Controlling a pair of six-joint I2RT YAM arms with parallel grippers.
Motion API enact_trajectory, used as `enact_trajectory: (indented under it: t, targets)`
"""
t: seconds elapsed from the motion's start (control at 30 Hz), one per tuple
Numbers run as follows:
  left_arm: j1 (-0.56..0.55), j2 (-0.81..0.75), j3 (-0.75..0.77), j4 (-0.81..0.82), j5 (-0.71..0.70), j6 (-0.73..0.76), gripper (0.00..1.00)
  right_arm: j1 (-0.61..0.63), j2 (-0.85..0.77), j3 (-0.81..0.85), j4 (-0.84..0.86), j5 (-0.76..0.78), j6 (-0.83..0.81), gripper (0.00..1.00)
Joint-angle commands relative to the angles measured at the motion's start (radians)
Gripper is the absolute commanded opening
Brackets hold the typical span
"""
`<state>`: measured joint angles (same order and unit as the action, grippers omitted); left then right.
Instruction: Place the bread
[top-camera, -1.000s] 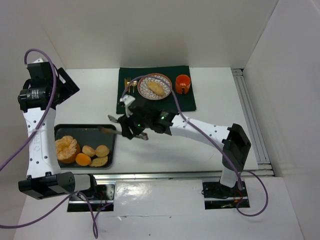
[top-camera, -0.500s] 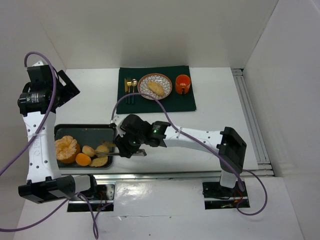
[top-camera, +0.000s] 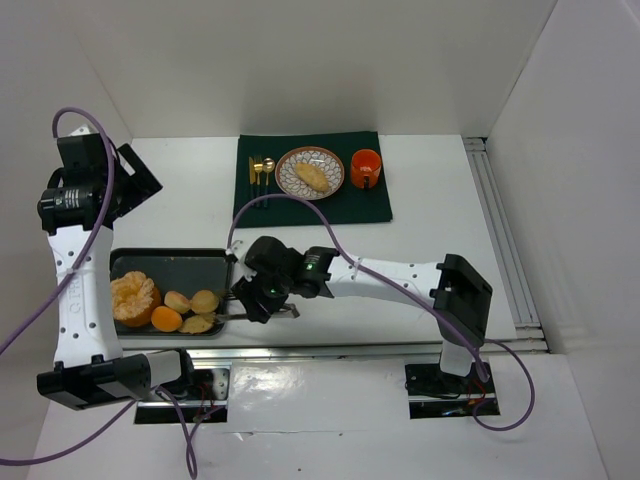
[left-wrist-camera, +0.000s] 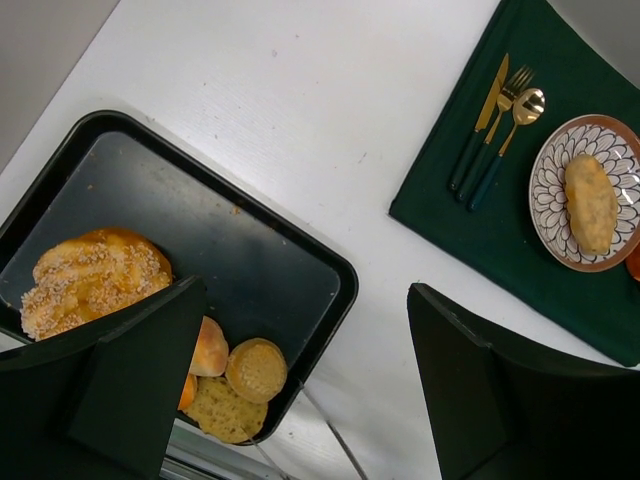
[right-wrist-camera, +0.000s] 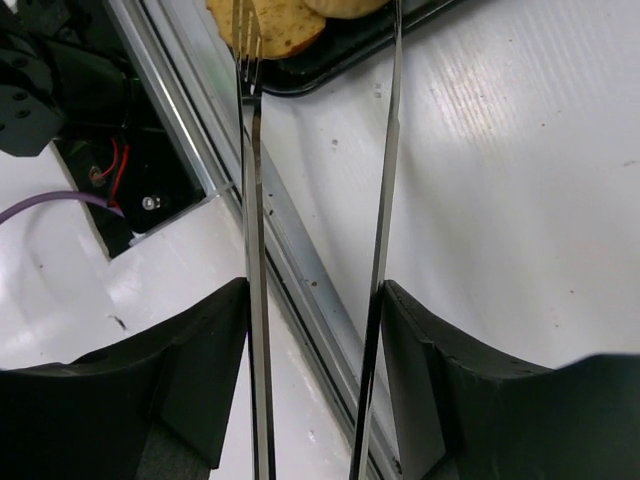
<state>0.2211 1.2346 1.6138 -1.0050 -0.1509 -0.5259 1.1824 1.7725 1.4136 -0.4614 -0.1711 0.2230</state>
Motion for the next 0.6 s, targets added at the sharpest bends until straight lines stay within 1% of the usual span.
enact_trajectory:
  t: [0.0,0.1,0.27,0.47,0.53,0.57]
  targets:
    - [0.006,-0.032,0.005,0.037,0.005,0.014,0.95,0.011,0.013,0.042,-0.003,0.045,0.003,0.62]
    - [0.006,-0.032,-0.005,0.037,0.005,0.014,0.95,0.011,0.034,0.042,0.041,0.056,0.003,0.62]
    - [0.006,-0.032,-0.005,0.037,0.005,0.014,0.95,0.011,0.076,0.065,0.062,0.068,0.003,0.67]
    - [-0.003,-0.032,-0.005,0.037,-0.004,0.023,0.95,0.011,0.116,0.111,0.053,0.056,-0.008,0.67]
    - [-0.003,-0.032,-0.005,0.037,-0.004,0.023,0.95,0.011,0.116,0.139,0.053,0.029,-0.022,0.58]
    - [-0.003,-0.032,-0.005,0.037,-0.004,0.023,0.95,0.011,0.116,0.148,0.043,0.019,-0.039,0.52]
